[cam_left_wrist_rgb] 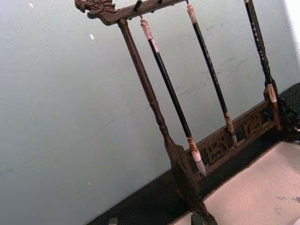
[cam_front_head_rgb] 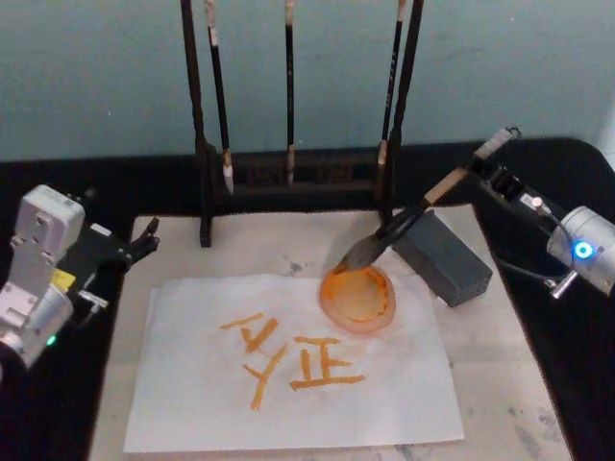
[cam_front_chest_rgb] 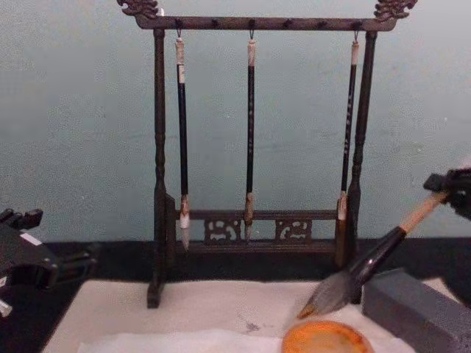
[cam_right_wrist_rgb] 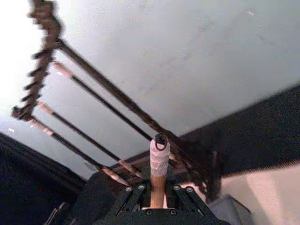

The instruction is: Pick up the brush from the inkstone, write on the paper, then place the brush back to its original position.

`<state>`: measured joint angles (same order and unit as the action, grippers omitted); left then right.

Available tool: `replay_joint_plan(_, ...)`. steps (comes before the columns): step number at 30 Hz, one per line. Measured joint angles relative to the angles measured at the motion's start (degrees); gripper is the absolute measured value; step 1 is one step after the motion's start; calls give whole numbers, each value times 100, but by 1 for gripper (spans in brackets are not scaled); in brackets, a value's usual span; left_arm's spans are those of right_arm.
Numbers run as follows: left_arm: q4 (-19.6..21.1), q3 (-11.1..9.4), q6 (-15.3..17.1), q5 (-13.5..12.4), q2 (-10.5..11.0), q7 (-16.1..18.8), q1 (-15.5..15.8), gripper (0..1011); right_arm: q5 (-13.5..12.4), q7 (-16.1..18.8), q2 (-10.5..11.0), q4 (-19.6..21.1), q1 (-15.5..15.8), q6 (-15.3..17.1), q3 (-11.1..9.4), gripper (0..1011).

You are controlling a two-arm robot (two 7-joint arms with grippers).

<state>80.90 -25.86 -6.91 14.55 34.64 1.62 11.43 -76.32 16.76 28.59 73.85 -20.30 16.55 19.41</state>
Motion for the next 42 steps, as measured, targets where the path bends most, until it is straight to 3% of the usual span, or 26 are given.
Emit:
replay_joint_plan(9, 0, 0, 0, 0, 0, 0, 0, 1010, 596, 234, 266, 576, 102, -706, 257, 177)
replay_joint_plan(13, 0, 0, 0, 0, 0, 0, 0, 1010, 1200, 351, 340, 760, 104, -1131, 433, 177)
replay_joint_plan(14, 0, 0, 0, 0, 0, 0, 0, 1009, 1200, 351, 340, 760, 104, -1131, 433, 177)
replay_joint_plan(17, 0, 0, 0, 0, 0, 0, 0, 1010, 1705, 478, 341, 762, 11, -1424, 570, 177)
replay_joint_plan(23, 0, 0, 0, 0, 0, 0, 0, 1010, 2302, 639, 316, 862, -23, -1843, 708, 177)
replay_joint_plan(42, 0, 0, 0, 0, 0, 0, 0, 1010, 3622, 1087, 89, 949, -107, -2723, 1036, 177)
